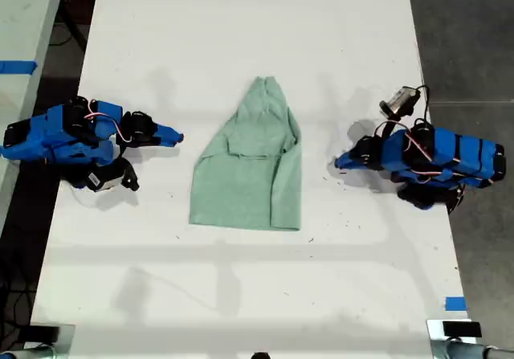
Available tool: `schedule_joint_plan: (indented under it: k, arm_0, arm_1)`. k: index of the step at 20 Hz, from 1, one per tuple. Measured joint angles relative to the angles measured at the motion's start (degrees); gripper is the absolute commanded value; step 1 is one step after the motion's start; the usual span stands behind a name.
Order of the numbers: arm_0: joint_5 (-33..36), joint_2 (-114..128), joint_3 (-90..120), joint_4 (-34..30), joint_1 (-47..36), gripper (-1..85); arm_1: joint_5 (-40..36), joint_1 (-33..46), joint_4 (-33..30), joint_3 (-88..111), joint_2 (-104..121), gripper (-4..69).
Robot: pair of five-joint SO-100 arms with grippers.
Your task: Fold t shirt
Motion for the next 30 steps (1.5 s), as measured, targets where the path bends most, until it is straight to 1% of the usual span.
schedule_joint_plan:
  k: [19,25,30]
  arm_0:
    - [0.00,0.00,0.00,0.00,0.00,9.4]
    - [0.00,0.00,0.00,0.00,0.00,9.4]
    - [0.00,0.00,0.00,0.00,0.00,9.4]
  arm_1:
    - [0.00,-0.53,0.00,0.00,0.00,2.1]
    - [-1.67,0.26,0.00,0.00,0.00,6.1]
    - [-1.67,0.70,0.00,0.00,0.00,5.0]
